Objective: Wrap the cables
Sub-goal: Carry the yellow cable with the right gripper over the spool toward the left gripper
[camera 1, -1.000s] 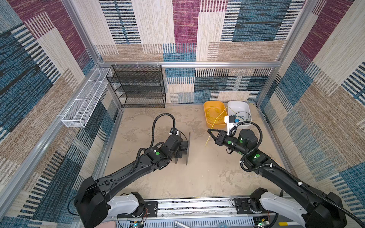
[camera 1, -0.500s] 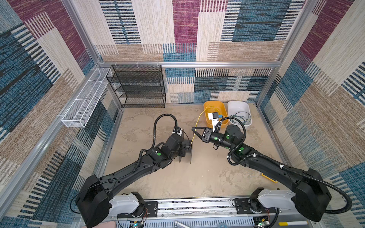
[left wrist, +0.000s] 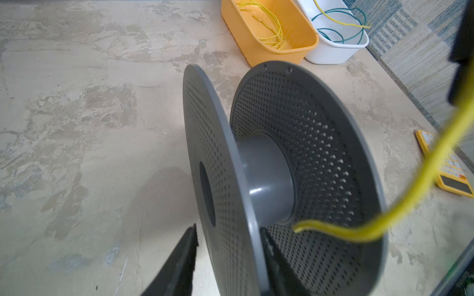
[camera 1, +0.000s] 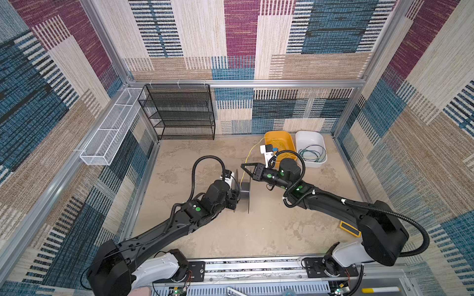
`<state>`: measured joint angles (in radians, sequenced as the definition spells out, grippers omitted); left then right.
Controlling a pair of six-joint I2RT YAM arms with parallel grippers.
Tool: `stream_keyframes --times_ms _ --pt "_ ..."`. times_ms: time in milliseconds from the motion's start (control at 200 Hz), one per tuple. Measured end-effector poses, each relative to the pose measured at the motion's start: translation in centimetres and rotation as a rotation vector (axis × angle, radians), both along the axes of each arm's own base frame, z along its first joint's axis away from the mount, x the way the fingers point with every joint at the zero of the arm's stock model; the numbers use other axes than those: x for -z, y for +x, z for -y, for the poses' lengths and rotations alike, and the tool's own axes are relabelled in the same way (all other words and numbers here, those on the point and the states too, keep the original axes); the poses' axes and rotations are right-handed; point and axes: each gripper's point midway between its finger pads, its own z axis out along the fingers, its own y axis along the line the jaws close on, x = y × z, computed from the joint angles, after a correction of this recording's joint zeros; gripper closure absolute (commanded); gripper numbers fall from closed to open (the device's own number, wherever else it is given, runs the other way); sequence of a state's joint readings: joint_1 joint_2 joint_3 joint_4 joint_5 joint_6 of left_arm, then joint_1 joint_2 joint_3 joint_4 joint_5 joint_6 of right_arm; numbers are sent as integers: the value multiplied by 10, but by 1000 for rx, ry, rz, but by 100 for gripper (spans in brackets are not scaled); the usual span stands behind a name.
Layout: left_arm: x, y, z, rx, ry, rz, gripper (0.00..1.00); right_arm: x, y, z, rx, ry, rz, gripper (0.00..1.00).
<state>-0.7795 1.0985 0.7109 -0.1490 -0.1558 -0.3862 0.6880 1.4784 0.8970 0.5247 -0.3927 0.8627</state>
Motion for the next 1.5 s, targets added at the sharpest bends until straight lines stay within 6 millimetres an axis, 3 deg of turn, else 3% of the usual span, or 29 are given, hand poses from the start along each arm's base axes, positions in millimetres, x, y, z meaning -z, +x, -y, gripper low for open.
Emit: stream_keyframes --times_ms 361,846,1497 --pt "5 -16 2 98 -51 21 51 8 1 -21 -32 -18 -10 100" --pt "5 -8 6 86 -83 47 52 40 -7 -25 -47 -66 -65 100" --pt "0 -1 0 9 -141 66 54 28 -23 -23 -96 57 -116 100"
